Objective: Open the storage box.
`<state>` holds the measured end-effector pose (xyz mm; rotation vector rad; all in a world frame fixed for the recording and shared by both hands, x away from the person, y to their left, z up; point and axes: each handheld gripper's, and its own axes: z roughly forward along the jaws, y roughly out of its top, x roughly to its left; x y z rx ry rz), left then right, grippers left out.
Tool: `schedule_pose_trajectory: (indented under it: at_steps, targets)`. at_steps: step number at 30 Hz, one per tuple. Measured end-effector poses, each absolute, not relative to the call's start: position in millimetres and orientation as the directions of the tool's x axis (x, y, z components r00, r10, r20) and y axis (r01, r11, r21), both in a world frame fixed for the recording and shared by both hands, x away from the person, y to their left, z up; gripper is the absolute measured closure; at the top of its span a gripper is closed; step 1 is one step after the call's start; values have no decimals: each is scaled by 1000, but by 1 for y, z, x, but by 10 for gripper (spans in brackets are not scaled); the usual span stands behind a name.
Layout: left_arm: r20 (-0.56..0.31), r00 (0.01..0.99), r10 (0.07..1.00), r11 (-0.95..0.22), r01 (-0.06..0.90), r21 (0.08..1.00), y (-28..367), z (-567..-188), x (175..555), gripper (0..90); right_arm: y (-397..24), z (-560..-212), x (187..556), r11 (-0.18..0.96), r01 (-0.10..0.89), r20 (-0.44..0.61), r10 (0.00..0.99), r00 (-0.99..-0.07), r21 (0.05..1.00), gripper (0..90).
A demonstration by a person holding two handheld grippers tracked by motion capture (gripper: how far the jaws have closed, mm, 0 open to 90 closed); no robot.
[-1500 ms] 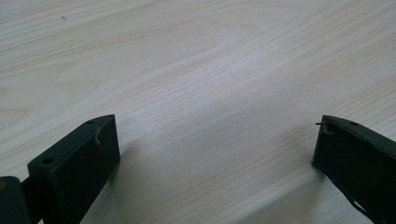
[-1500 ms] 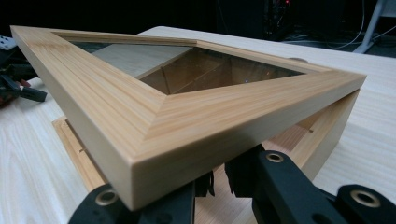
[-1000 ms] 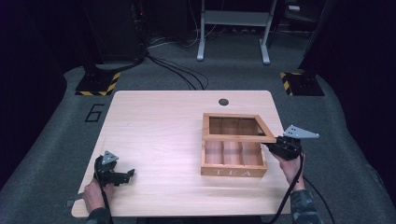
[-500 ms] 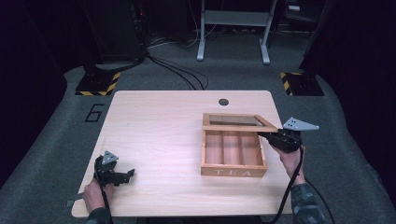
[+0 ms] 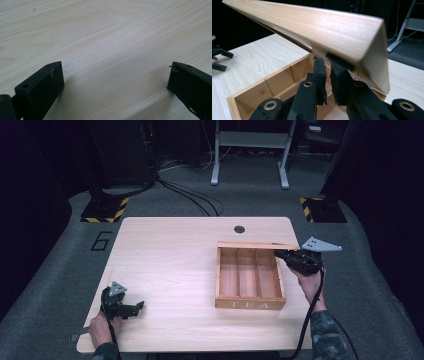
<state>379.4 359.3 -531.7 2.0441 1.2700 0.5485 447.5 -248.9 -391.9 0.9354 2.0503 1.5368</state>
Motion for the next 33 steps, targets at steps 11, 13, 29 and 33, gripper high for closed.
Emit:
schedule_pose_trajectory:
  at_steps: [11,13,29,33]
  targets:
    - [7,441,898,-310,621,720,359,-532,379,3,-249,-385,456,162,271,74,722,-688,949,823]
    - [7,441,898,-311,621,720,359,-532,379,3,-250,-384,459,163,267,70,722,-688,950,823]
    - [7,441,898,-311,621,720,359,-532,379,3,-250,-380,473,152,278,81,731,-677,948,822]
    - [7,441,898,-310,621,720,359,-532,379,3,-250,-379,474,149,279,82,736,-672,949,822]
